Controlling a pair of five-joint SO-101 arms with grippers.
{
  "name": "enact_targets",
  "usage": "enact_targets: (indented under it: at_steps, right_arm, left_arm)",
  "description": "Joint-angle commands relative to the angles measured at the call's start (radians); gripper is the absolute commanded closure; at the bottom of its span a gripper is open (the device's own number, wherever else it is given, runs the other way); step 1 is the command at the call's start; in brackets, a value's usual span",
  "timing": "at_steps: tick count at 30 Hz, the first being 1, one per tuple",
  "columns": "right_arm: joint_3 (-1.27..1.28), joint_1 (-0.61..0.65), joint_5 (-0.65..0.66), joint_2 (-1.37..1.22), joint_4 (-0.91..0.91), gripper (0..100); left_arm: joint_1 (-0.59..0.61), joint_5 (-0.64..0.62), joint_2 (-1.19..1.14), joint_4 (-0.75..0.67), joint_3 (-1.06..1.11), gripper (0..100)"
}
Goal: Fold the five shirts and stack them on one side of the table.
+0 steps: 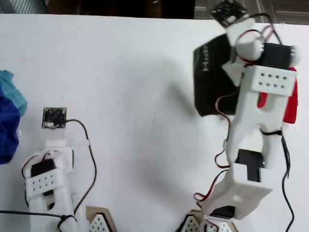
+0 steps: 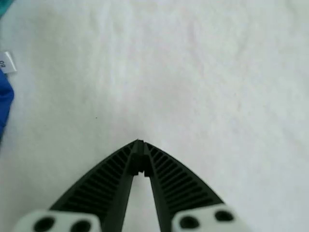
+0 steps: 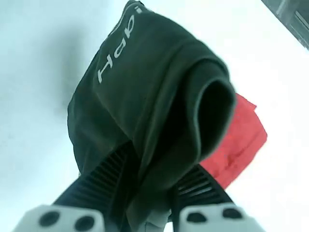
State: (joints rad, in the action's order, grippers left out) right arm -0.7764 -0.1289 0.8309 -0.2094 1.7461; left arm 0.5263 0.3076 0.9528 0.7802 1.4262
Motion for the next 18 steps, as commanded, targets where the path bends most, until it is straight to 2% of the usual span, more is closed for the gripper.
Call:
enact_targets:
  at_steps: [1,5,18]
  right_arm:
    - [-0.005,-0.09,0.041,0.061,-0.031,97.8]
    - [0.017,-0.157,0.086,0.041,-0.105,97.8]
    - [0.005,-0.306,0.181,-0.291,-0.406,97.8]
  left_arm:
    - [0.0,-0.008,0.015,-0.015,-0.002,97]
    - [0.0,-0.008,0.015,-0.015,-0.002,97]
    - [0.0,-0.008,0.015,-0.015,-0.002,97]
